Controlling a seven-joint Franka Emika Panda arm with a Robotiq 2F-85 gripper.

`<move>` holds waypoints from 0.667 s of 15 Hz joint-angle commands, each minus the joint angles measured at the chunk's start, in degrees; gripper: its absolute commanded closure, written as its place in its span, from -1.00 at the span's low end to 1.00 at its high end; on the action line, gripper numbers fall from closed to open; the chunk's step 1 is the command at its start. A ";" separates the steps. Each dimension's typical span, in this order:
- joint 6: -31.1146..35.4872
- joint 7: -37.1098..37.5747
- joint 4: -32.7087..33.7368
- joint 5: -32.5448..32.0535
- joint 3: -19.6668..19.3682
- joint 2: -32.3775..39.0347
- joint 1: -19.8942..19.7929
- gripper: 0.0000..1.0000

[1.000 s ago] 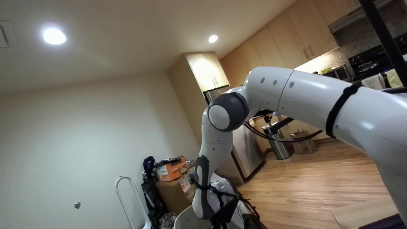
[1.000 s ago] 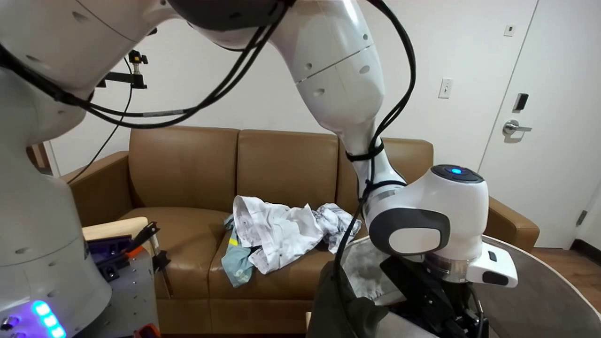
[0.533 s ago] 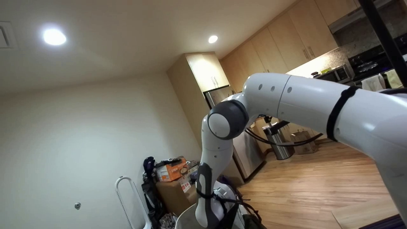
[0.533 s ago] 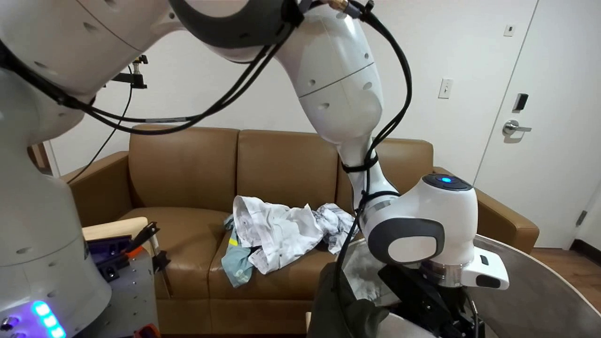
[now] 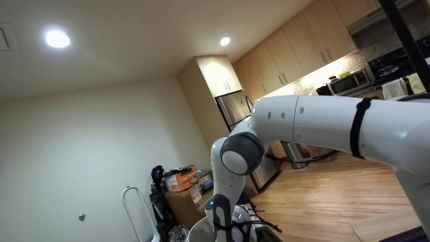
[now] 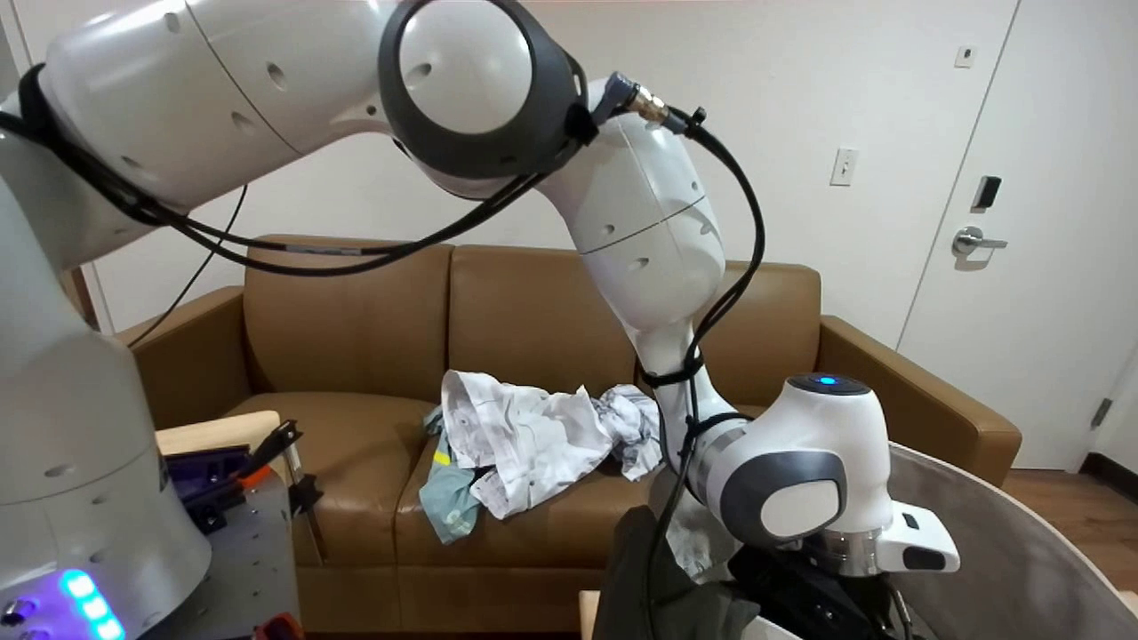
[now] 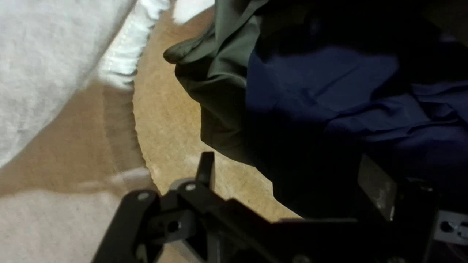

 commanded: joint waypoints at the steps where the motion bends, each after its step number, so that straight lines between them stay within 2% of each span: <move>1: -0.23 1.21 0.86 -1.89 0.65 0.43 -0.85 -1.00; 3: -0.86 1.05 2.15 -1.89 0.87 1.00 -1.23 -1.00; 6: 3.02 -0.25 4.38 -1.00 3.80 0.91 -4.07 -1.00; 7: 6.72 -0.47 5.22 -1.01 4.53 0.35 -4.70 -1.00; 10: 12.40 0.22 9.02 -1.04 6.16 1.05 -6.05 -1.00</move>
